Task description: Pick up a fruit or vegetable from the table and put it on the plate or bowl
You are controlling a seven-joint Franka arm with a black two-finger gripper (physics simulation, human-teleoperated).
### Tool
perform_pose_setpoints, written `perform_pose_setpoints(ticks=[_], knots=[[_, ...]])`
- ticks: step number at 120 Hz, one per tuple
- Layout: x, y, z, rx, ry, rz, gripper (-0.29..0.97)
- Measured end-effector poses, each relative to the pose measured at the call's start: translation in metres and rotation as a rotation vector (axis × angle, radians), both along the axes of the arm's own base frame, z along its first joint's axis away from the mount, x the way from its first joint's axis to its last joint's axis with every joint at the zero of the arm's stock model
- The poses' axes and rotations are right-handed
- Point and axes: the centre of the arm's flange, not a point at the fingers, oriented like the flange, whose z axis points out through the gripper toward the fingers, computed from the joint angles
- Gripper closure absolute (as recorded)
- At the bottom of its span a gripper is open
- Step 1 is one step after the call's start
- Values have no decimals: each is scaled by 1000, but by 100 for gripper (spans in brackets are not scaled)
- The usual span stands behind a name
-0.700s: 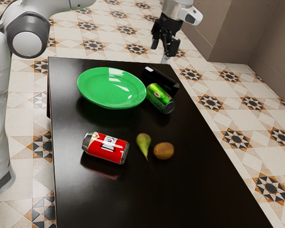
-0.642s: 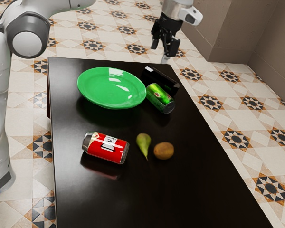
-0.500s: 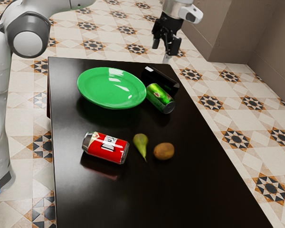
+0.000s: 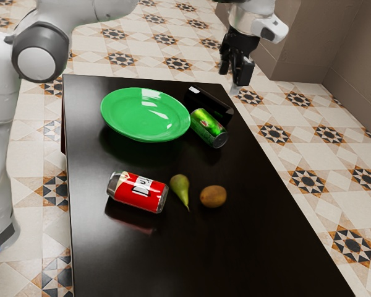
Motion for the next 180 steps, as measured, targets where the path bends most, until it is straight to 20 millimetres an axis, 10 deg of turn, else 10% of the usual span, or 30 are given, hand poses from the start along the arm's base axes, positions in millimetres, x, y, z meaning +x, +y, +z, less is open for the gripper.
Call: perform_pose_setpoints(ticks=[26,55,85,180], knots=[[37,14,-54,5,18,24,0],[-27,27,-134,12,14,56,0],[18,3,-153,-76,-107,62,0],[-44,-92,-205,-105,-63,30,0]])
